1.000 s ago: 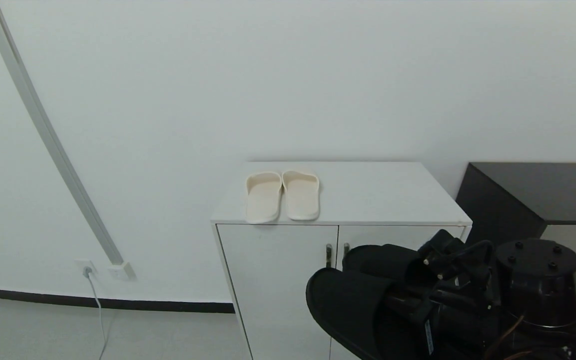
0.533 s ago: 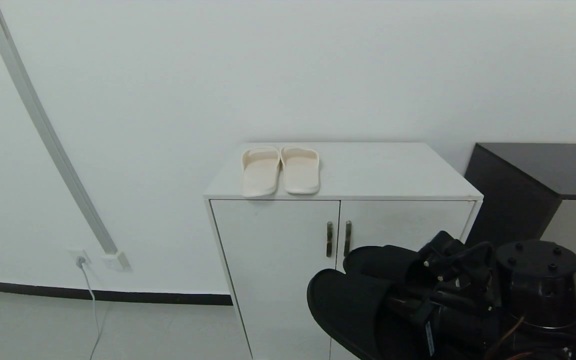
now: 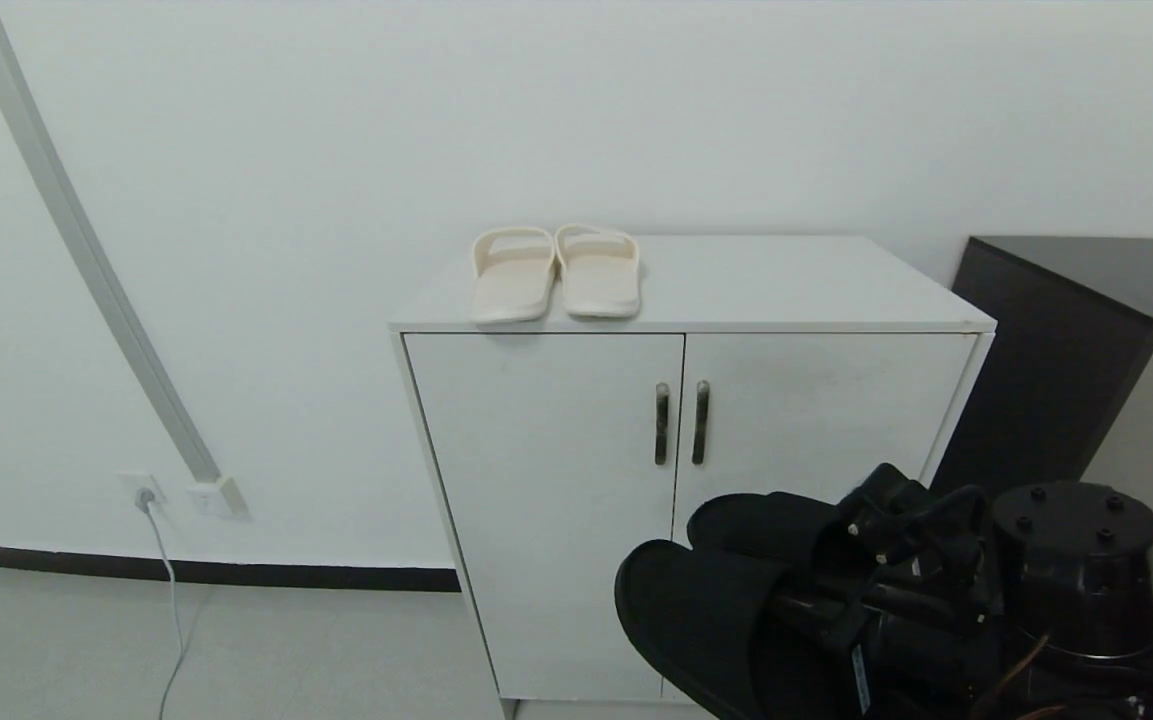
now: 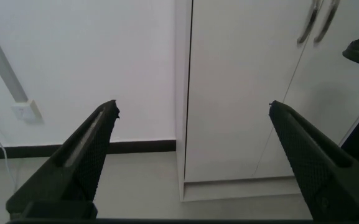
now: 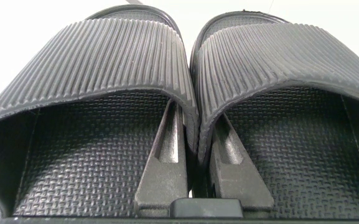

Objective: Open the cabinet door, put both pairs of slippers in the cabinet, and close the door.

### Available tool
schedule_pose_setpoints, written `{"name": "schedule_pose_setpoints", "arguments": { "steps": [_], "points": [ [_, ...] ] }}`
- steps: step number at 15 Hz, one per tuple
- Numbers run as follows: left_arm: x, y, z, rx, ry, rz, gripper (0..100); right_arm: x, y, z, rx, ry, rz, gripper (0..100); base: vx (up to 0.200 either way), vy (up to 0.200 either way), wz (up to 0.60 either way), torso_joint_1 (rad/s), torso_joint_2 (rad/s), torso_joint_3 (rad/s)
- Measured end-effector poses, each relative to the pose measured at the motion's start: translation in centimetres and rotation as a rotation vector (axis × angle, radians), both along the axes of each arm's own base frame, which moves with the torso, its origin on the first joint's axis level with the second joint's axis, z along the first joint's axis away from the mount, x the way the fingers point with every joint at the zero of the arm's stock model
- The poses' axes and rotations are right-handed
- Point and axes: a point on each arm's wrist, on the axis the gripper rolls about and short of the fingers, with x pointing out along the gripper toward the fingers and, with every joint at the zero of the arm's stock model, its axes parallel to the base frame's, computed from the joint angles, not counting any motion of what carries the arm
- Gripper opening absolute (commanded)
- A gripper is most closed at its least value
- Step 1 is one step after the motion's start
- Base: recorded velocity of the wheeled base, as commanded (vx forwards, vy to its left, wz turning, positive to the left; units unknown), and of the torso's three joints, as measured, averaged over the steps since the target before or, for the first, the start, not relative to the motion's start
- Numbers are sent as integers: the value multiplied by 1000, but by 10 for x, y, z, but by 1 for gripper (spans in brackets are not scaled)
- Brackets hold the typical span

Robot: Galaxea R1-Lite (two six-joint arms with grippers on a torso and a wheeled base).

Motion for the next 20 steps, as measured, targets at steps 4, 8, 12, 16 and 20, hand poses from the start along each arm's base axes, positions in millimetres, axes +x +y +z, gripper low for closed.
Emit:
{"name": "schedule_pose_setpoints", "arguments": {
  "steps": [4,8,12,16,20],
  "points": [
    [0,0,0,0,0,0,100,-1,-1,-1,-15,-8,7,0,0,0,0,-126,469,332],
    [0,0,0,0,0,0,100,-2,-2,-3,-21,-4,8,0,0,0,0,-98,458,358],
    [0,0,0,8,1,-1,100,-2,-2,-4,-24,-1,8,0,0,0,0,-13,334,286],
    [0,0,0,8,0,-3,100,-2,-2,-4,-25,1,10,0,0,0,0,0,0,0],
    [0,0,0,9,2,-4,100,-2,-2,-5,-26,3,11,0,0,0,0,-11,65,68]
  ]
}}
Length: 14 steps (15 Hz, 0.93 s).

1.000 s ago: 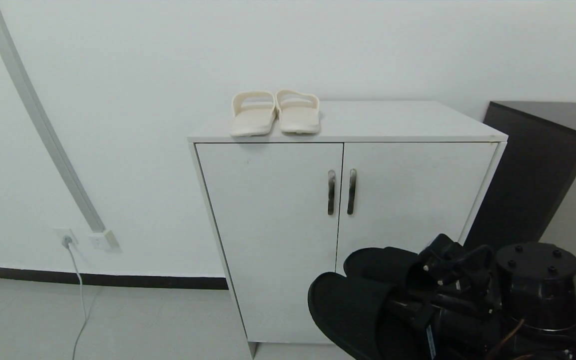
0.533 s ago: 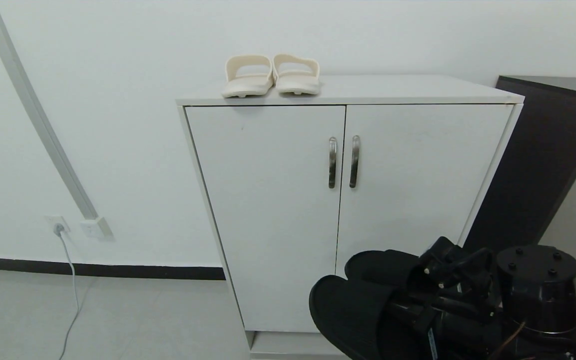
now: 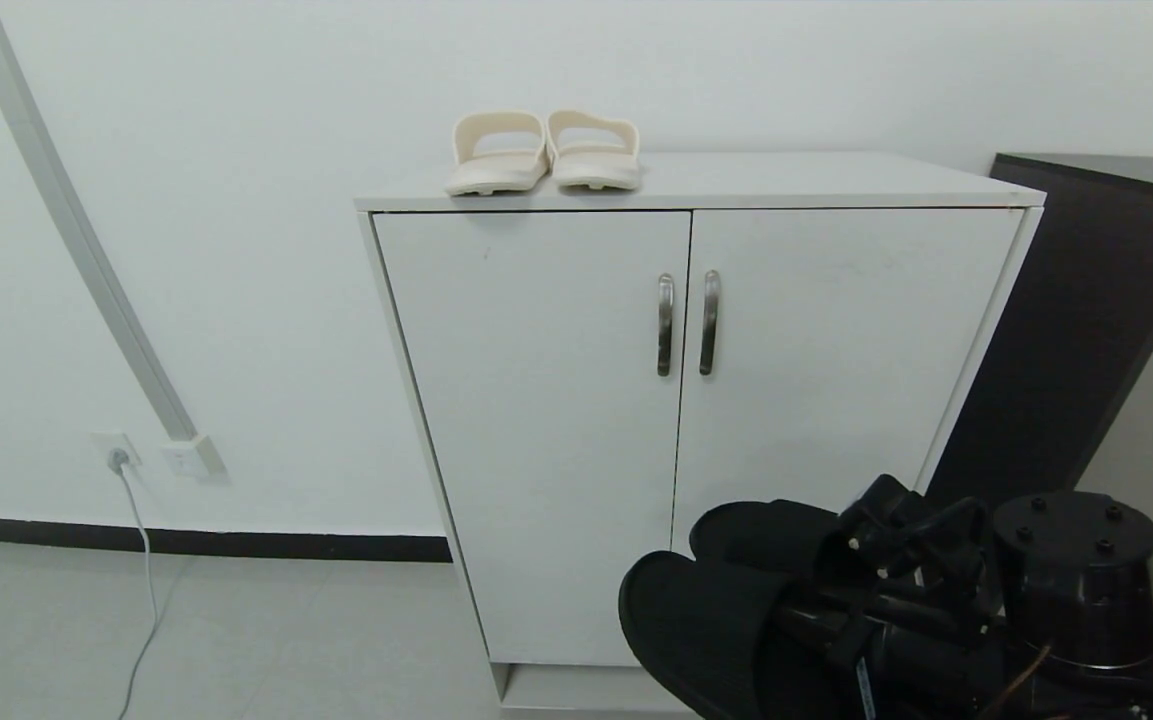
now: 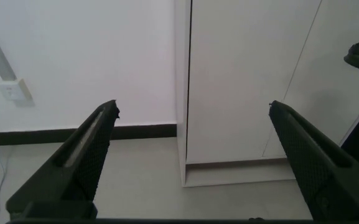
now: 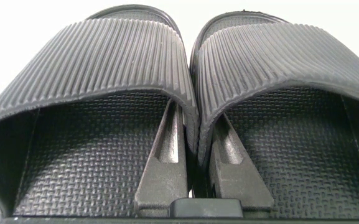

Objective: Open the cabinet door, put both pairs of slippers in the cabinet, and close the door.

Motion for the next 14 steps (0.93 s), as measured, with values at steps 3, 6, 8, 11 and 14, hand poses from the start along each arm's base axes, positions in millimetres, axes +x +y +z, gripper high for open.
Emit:
{"name": "schedule_pose_setpoints", "arguments": {
  "steps": [3,6,8,11,14],
  "points": [
    [0,0,0,9,6,-18,100,0,0,0,4,-4,0,0,0,0,0,-1,30,27],
    [1,0,4,8,-2,-25,100,0,0,0,13,-13,0,0,0,0,0,2,6,17],
    [-1,0,23,-21,-49,-34,100,0,0,-1,12,-13,0,0,0,0,0,0,0,0],
    [8,-2,43,-39,17,-127,100,0,0,-3,13,-14,0,0,0,0,0,0,0,0],
    [27,-5,61,-48,68,-250,100,0,0,-4,12,-13,0,0,0,0,0,0,0,0]
  ]
}}
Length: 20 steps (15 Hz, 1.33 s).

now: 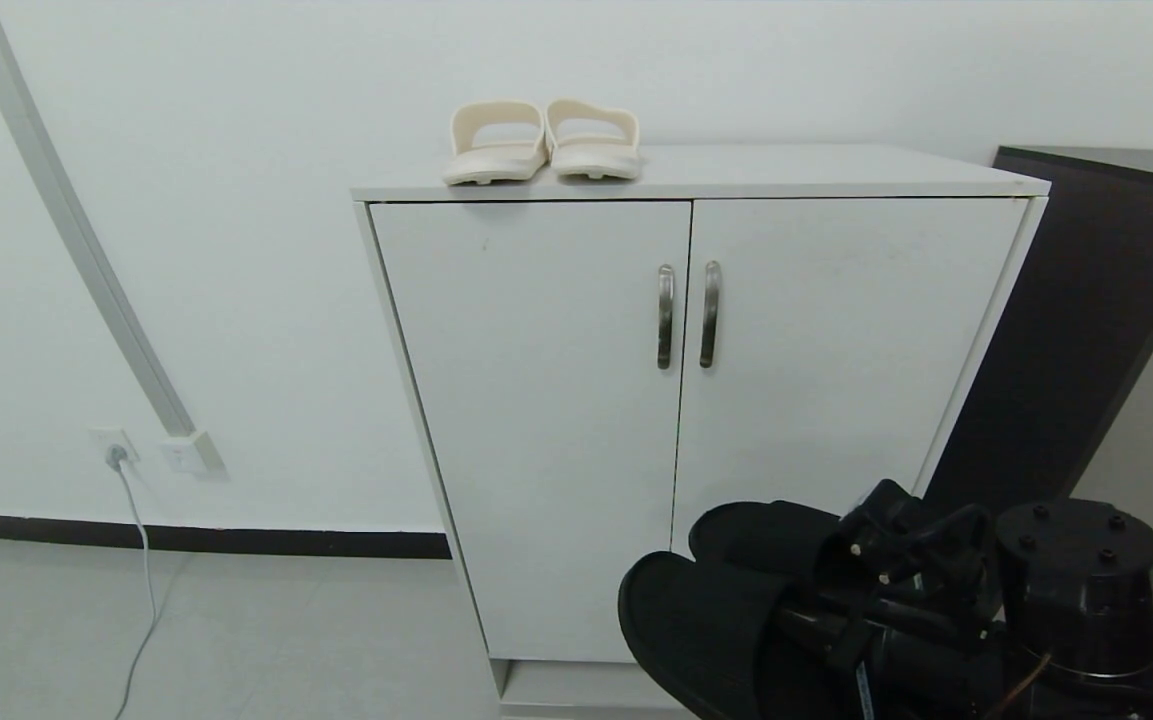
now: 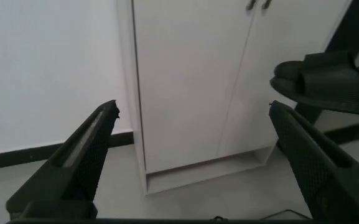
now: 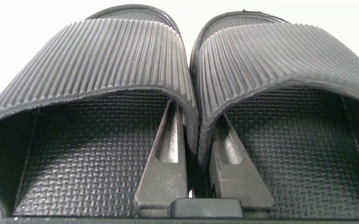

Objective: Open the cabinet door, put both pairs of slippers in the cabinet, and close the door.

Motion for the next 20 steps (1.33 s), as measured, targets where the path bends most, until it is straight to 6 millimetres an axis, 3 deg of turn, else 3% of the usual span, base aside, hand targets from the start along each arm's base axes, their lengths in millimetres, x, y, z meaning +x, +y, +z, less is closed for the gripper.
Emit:
{"name": "schedule_pose_setpoints", "arguments": {
  "steps": [11,15,20],
  "points": [
    [89,-18,44,-10,48,-288,100,-3,1,-2,-4,4,12,0,0,0,0,0,0,0],
    [126,-39,61,-4,70,-350,100,-3,1,-2,-6,4,15,0,0,0,0,0,0,0],
    [157,-73,72,1,42,-413,100,-5,1,-4,-17,3,22,0,0,0,0,0,0,0]
  ]
}}
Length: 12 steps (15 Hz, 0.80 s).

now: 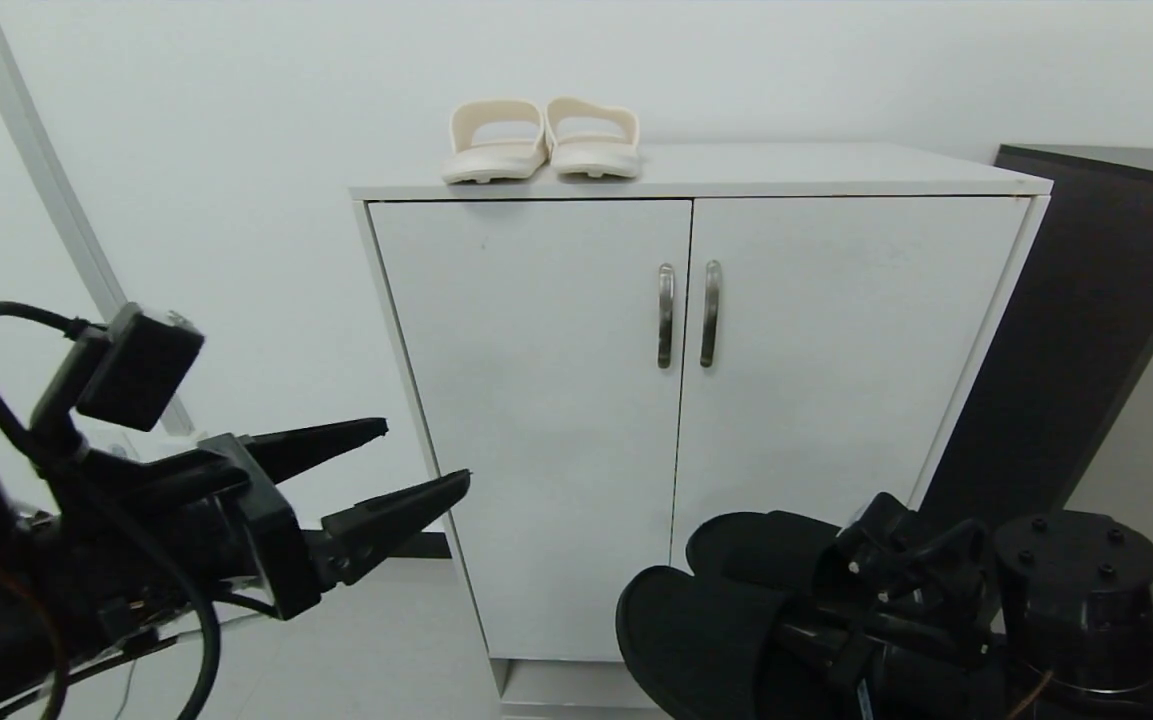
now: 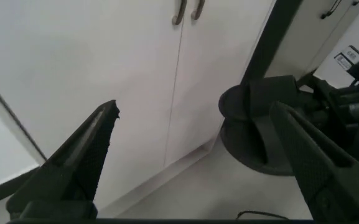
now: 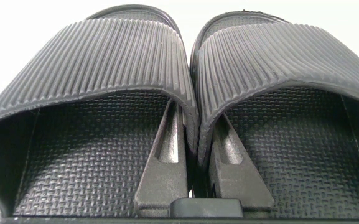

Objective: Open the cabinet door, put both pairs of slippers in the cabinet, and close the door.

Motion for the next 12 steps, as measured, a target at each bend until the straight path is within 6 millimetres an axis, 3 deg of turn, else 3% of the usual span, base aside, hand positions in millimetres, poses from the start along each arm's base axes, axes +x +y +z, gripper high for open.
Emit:
{"name": "schedule_pose_setpoints", "arguments": {
  "steps": [5,12],
  "points": [
    [18,-46,11,-7,-20,-109,100,-4,0,-5,-16,15,12,0,0,0,0,0,0,0],
    [64,-106,34,-89,-61,-226,100,-7,4,-7,-18,15,33,0,0,0,0,0,0,0]
  ]
}}
